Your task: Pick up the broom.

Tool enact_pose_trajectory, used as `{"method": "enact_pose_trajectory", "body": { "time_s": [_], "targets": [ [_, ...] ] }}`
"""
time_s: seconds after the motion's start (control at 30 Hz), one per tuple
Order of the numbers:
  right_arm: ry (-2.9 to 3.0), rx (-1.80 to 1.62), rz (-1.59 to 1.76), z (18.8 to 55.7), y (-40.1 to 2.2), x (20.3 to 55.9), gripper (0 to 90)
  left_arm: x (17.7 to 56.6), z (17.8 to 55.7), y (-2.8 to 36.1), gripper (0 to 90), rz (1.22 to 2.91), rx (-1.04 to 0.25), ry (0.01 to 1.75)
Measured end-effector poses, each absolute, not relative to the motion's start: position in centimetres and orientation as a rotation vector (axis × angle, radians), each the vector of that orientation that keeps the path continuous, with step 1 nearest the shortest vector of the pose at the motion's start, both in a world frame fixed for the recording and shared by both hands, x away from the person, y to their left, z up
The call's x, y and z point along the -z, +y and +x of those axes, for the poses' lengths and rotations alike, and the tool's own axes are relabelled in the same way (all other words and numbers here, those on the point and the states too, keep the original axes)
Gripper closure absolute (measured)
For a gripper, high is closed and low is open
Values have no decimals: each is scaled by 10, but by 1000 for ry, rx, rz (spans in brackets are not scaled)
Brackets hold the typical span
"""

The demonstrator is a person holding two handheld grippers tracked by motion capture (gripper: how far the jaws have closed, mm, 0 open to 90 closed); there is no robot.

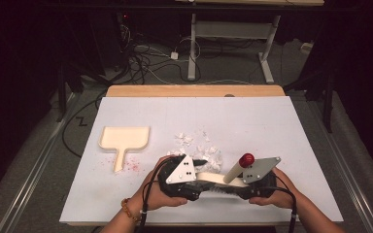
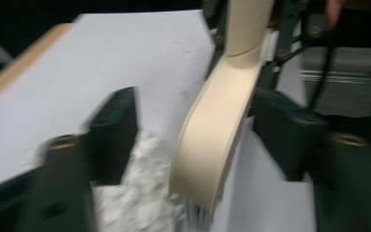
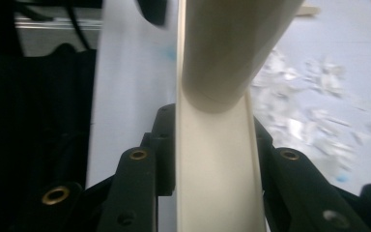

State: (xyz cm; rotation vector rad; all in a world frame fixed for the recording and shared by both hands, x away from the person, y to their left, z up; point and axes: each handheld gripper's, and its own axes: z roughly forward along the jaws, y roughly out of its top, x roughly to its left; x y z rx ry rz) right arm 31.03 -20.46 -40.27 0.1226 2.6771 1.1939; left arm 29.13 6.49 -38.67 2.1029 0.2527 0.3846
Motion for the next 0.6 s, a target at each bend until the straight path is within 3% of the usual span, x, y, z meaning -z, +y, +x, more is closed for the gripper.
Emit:
{"method": "enact_pose_trajectory", "body": {
  "time_s": [0.1,0.23,0.6],
  "targets": [
    [2635,-1198,197,314,-208,402,685,387,286,79,217,2088,-476,312],
    [2582,-1213,283,319,-215,398,686,390,275,105,194,2060,-576,385],
    [2475,-1209,393,327,-226,390,686,423,259,179,204,2032,-731,655]
  ]
}}
